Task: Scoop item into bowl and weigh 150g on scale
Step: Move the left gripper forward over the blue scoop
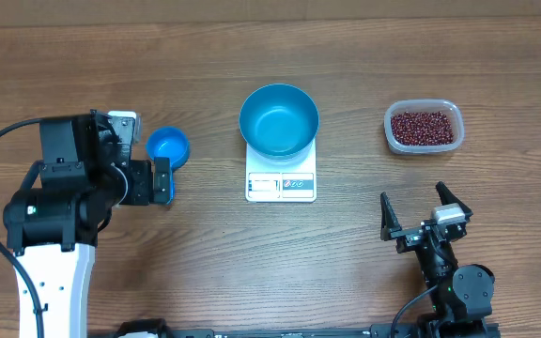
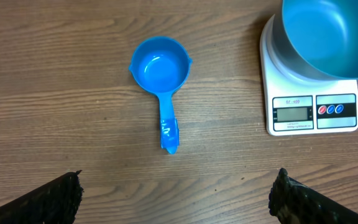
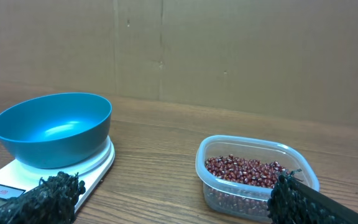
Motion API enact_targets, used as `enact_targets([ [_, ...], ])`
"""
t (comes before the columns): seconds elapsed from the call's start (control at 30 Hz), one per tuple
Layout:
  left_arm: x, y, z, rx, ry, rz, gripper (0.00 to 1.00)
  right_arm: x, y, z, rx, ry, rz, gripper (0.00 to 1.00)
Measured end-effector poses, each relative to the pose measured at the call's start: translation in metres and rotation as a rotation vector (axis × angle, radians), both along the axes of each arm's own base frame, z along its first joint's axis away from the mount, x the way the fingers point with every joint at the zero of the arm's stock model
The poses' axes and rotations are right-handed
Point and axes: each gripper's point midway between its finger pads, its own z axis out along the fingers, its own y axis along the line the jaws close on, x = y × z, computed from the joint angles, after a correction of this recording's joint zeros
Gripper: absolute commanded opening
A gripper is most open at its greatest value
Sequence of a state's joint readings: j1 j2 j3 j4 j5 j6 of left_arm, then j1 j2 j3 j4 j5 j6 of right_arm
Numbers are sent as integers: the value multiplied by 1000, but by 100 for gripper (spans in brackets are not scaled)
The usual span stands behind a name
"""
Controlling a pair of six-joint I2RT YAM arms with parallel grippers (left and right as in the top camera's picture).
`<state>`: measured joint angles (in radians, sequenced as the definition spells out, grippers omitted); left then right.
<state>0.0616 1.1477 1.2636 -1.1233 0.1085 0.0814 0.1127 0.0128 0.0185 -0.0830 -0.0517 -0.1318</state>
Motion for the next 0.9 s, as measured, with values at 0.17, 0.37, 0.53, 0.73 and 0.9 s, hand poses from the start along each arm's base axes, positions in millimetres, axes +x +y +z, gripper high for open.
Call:
enact_targets([
  [0.17,5,0,-11,-3,42,1,99,0,0,0,0,0,0,100],
  [0.37,17,2,-39,-15,152,28,99,0,0,0,0,0,0,100],
  [0.53,29,7,-59,-13,251,65,99,0,0,0,0,0,0,100],
  [0.73,42,18,-60,20,294,132,100,0,0,0,0,0,0,100],
  [0.9,44,27,-59,37,292,167,99,0,0,0,0,1,0,100],
])
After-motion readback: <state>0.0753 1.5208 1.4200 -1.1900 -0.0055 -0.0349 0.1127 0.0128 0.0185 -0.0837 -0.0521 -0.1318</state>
